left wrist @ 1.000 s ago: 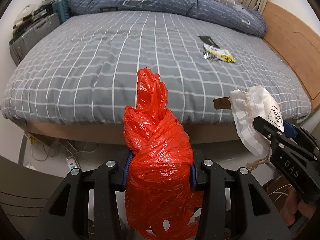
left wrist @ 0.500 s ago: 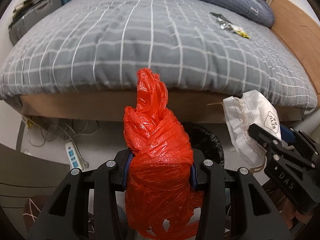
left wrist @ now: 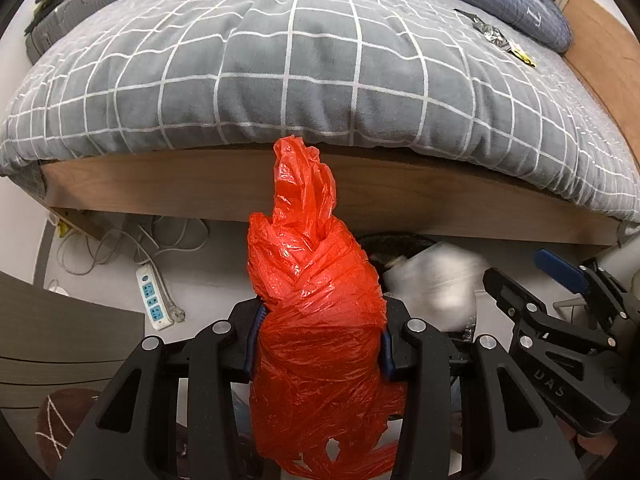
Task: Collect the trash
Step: 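Open the right tool to drop the white KEYU pouch into the bin, then open the left tool to drop the red plastic bag into the bin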
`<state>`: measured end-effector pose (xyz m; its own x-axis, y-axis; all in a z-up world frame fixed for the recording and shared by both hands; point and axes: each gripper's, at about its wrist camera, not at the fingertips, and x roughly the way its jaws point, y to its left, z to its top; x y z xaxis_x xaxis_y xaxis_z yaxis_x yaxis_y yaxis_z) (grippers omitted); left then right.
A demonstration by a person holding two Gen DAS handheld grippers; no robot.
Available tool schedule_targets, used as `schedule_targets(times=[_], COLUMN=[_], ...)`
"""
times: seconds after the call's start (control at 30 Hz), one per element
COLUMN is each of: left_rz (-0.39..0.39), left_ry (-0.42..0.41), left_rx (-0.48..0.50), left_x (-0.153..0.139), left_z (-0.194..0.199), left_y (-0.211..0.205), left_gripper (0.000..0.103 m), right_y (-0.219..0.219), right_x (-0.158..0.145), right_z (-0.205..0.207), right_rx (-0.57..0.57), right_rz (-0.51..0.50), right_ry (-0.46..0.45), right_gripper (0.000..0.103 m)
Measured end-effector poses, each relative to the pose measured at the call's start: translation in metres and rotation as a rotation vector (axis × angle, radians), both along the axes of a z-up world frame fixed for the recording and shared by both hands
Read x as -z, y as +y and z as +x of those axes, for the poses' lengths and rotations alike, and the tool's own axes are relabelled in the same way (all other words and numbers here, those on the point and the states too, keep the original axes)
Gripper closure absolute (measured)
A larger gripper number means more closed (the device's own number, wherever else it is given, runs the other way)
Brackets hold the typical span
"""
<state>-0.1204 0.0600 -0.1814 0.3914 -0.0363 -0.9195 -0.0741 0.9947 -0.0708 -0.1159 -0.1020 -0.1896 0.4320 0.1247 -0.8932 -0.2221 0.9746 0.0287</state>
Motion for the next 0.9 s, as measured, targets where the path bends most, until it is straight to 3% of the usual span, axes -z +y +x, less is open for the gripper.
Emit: schedule_targets(times=[0.27,0.63,0.8,0.87,0.9], left_rz=[-0.013,-0.032,-0.018,-0.002,0.005], left_ry=[0.003,0.012,0.003,-0.001,-0.007], left_rx=[0.027,0.09,0.094,0.092,0.089], left_x=[0.005,0.017,0.018,0.018,0.017], left_z=[0.008,0.022,0.023,0.024,0.024], left_y=[-0.021,-0.07,-0.079,-0.081,-0.081], left_gripper=[0.061,0.059,0.044,0.032,0.03], right_y=[-0.032,-0.085,-0.101,-0.103,-0.103], right_x=[-0.005,-0.013,-0.016,-0.016,-0.017], right_z=[-0.001,0.004,0.004,0.005,0.005], right_rx=[0.042,0.137,0.168,0.171,0.171], right_rz=[-0.003,-0.02,-0.015,-0.02,-0.021], right_ry=[-0.036,-0.043,-0.04,-0.042,-0.044], right_gripper=[0.01,0.008,0.008,0.008,0.008])
